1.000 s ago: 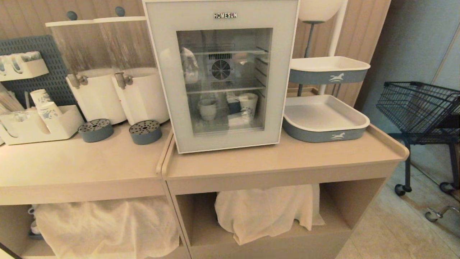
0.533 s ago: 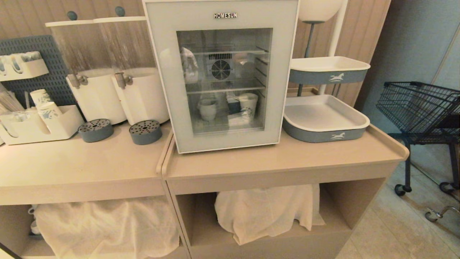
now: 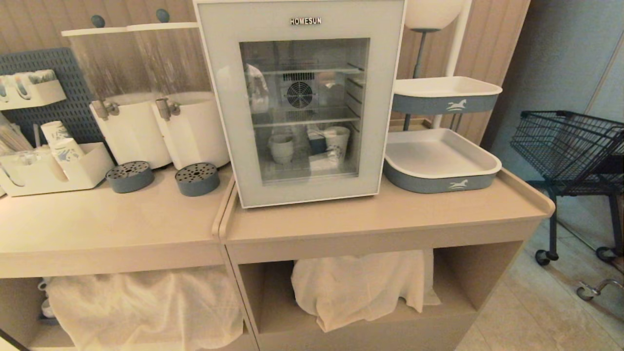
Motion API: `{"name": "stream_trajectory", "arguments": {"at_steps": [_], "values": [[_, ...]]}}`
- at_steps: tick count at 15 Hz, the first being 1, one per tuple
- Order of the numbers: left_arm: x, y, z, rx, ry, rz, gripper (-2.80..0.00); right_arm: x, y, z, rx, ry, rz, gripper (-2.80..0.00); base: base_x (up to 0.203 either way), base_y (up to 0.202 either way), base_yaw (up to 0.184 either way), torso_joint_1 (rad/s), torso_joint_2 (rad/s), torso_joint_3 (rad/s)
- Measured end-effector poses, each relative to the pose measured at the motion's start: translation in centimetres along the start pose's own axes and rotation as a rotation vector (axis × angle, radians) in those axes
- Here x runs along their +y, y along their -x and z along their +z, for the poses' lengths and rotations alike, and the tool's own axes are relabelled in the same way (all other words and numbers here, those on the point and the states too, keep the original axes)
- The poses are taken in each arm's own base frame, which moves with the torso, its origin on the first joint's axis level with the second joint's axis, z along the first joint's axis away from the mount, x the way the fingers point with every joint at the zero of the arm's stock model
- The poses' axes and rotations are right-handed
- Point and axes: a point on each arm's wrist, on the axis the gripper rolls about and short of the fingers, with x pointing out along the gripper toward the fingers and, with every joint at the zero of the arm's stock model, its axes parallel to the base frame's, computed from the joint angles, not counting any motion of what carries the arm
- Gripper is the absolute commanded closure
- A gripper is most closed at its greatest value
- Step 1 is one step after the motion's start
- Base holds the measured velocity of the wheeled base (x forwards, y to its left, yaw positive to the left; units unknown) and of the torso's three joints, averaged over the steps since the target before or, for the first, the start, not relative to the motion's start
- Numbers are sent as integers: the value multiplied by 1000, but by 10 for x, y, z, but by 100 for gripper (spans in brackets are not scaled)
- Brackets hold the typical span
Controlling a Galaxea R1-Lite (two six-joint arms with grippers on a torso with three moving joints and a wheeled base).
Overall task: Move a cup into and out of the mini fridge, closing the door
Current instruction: Open the freezer door
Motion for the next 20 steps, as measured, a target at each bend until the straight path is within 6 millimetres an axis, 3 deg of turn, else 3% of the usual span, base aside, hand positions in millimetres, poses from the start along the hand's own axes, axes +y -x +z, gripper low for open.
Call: {"name": "stream_trajectory", "arguments": {"at_steps": [8,15,17,20], "values": [[0,0,0,0,0,-1,0,0,0,0,-2,-2,1,0,161,0,0,2,0,5],[0,0,1,-5,-53,3,0,0,0,0,-2,-4,0,0,0,0,0,0,0,0],[0,5,17,-48,-67,5,0,0,0,0,0,-4,0,0,0,0,0,0,0,0],[-2,29,65,-139,-69,7,0,0,0,0,0,-5,-1,0,0,0,0,0,0,0]]}}
